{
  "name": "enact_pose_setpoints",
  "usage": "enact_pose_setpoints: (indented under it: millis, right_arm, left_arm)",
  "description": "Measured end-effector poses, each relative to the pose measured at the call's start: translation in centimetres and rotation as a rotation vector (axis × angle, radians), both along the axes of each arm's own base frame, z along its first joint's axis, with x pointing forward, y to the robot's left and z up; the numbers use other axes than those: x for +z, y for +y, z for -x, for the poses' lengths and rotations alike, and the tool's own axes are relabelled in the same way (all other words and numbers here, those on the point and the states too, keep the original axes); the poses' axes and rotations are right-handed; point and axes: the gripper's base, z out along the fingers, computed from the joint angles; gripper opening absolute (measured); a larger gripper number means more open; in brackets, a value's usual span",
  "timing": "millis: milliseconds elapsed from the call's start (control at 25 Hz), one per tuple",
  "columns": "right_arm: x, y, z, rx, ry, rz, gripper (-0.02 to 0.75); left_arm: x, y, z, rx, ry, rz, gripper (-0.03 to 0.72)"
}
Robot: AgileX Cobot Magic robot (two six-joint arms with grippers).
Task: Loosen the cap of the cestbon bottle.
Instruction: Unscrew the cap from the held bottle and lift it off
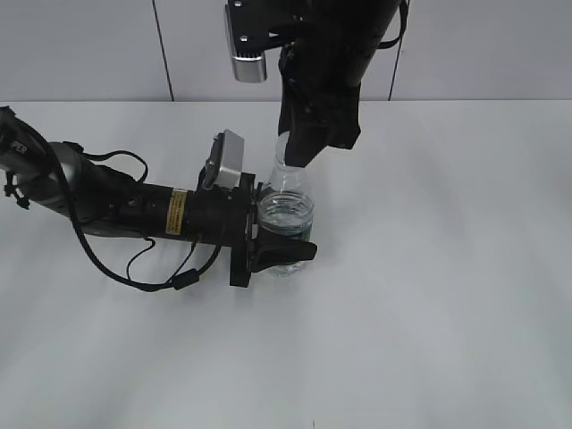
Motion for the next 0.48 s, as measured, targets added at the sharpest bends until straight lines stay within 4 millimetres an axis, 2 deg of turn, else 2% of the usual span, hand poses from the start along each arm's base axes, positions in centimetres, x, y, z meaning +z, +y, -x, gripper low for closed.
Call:
enact_pose_setpoints:
  millis: [240, 480]
  right_arm:
    - [1.4, -0.3, 0.4, 0.001, -0.027, -0.017, 0.291]
    - [1.7, -0.3, 0.4, -0.011, -0.030, -0.022, 0.291]
  left_arm:
    - [0.0, 0.0, 0.0, 0.001, 0.001, 0.000, 0.412]
    - [0.0, 0.0, 0.0, 0.001, 0.001, 0.000, 0.412]
